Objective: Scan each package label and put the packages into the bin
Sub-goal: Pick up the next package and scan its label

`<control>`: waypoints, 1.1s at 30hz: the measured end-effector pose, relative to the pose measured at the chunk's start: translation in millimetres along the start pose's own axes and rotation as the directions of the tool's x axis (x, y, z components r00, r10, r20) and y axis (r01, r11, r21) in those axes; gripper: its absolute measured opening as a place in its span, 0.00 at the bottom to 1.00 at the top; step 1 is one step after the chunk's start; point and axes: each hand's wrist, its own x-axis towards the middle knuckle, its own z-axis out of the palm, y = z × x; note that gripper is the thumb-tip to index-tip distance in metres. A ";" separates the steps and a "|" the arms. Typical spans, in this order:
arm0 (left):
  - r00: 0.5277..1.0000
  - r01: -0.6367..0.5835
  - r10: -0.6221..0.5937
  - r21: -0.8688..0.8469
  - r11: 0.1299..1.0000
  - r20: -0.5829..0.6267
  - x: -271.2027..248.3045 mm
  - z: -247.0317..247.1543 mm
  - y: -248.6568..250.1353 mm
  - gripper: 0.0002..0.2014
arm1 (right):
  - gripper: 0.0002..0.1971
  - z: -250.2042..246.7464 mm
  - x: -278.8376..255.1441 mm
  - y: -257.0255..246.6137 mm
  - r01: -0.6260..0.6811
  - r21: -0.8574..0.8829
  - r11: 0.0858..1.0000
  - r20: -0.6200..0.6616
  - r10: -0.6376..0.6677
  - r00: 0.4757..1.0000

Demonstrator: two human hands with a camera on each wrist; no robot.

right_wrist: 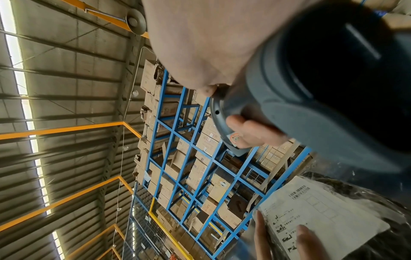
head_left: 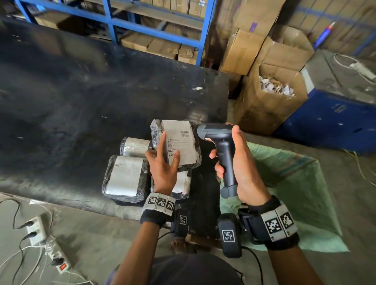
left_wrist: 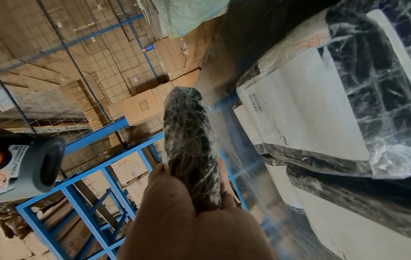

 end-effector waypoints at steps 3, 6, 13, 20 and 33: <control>1.000 -0.001 0.001 -0.006 1.000 -0.005 1.6 -1.7 -2.8 0.35 | 0.36 2.5 2.9 7.3 0.004 -0.079 0.997 -0.043 -0.008 0.999; 1.000 0.007 -0.007 -0.008 1.000 -0.027 2.6 -6.3 -7.7 0.35 | 0.25 4.8 16.8 28.9 -0.027 -0.147 0.989 -0.165 0.002 0.986; 0.997 0.060 -0.062 -0.037 0.998 -0.056 2.4 -26.9 -19.1 0.35 | 0.24 -4.2 46.4 131.6 -0.288 -0.201 0.936 -0.411 0.186 0.892; 0.991 0.119 -0.118 0.018 0.993 -0.057 -2.5 -55.2 -18.1 0.36 | 0.22 -10.0 71.0 203.8 -0.444 -0.054 0.894 -0.441 0.378 0.814; 0.995 0.090 -0.094 0.093 0.992 0.044 2.4 -62.1 -15.4 0.36 | 0.33 -21.3 79.5 215.6 -0.440 -0.435 0.786 -0.441 0.240 0.865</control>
